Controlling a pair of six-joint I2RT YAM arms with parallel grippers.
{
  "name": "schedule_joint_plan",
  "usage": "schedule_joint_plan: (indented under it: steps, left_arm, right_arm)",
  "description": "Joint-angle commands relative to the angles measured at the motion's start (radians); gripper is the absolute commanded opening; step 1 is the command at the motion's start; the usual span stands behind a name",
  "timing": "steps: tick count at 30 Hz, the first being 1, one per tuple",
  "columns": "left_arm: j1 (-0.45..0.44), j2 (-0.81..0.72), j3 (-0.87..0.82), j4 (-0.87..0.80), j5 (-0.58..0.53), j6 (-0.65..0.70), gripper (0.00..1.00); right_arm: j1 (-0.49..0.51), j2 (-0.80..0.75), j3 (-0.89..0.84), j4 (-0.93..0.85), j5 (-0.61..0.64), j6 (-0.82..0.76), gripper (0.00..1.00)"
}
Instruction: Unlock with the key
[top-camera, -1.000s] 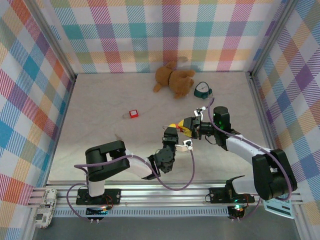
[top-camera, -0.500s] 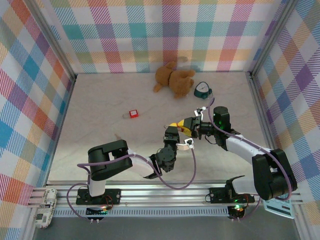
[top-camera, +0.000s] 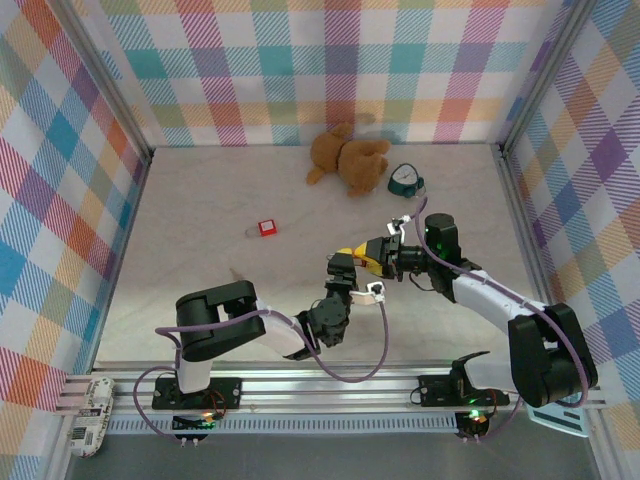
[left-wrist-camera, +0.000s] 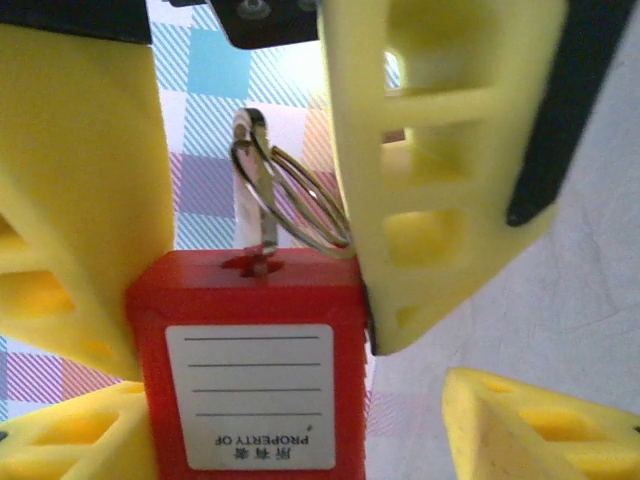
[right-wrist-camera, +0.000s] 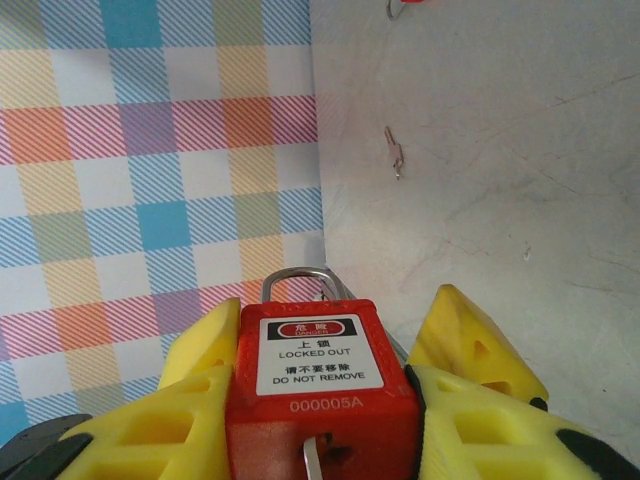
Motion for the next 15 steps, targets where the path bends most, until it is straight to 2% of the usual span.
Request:
schedule_joint_plan:
  steps: [1, 9, 15]
  left_arm:
    - [-0.013, -0.015, -0.029, 0.028, 0.005, -0.042, 0.7]
    - [-0.018, -0.039, -0.055, 0.028, -0.005, -0.075, 0.83]
    - [-0.026, -0.096, -0.079, 0.023, -0.005, -0.081, 0.86]
  right_arm:
    - [0.005, -0.027, 0.053, -0.009, 0.003, -0.051, 0.32]
    - [0.003, -0.019, 0.064, -0.037, 0.019, -0.081, 0.32]
    - [0.0, -0.018, 0.064, -0.061, 0.031, -0.111, 0.31]
